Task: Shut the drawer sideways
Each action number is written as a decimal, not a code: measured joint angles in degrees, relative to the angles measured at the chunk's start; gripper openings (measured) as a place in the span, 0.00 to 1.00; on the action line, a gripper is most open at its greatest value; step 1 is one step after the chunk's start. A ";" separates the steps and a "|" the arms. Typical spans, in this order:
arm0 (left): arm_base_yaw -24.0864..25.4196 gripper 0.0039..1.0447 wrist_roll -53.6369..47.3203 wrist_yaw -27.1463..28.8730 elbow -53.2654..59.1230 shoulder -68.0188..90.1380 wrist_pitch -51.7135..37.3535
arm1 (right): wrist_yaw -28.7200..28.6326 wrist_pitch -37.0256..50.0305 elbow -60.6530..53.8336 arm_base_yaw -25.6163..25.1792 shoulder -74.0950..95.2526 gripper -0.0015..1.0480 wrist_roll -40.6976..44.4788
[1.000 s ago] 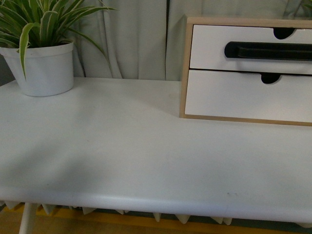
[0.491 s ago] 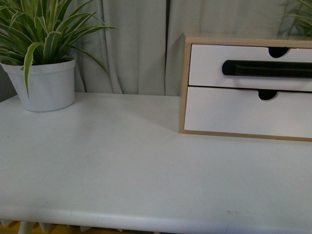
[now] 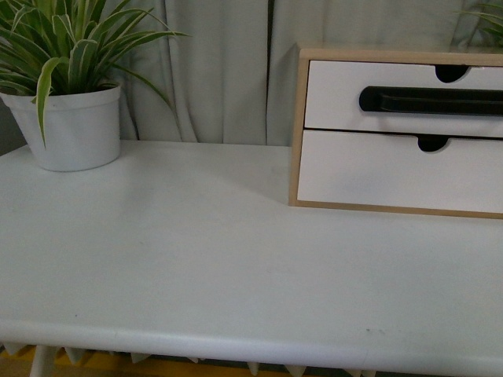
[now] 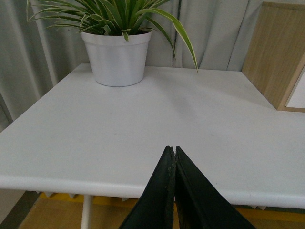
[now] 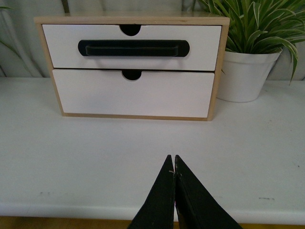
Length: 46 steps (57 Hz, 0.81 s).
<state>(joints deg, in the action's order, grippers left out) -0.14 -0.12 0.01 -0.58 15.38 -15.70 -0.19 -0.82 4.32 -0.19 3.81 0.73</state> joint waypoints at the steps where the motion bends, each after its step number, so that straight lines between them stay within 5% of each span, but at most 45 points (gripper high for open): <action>1: 0.00 0.04 0.02 0.00 0.00 -0.35 0.37 | 0.00 0.02 -0.02 0.00 -0.07 0.01 0.00; 20: 0.00 0.04 0.00 0.00 0.00 -5.68 5.79 | 0.07 0.61 -3.15 0.02 -2.91 0.01 -0.02; 26: 0.00 0.04 0.02 0.02 -0.02 -13.07 14.80 | 0.07 0.61 -3.91 0.02 -3.48 0.01 -0.02; 46: 0.00 0.04 0.02 0.00 -0.02 -15.12 15.58 | 0.07 0.61 -3.91 0.00 -3.61 0.01 -0.02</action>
<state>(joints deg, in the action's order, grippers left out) -0.14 -0.10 0.01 -0.60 0.25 -0.12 -0.12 -0.21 0.40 -0.19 0.21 0.71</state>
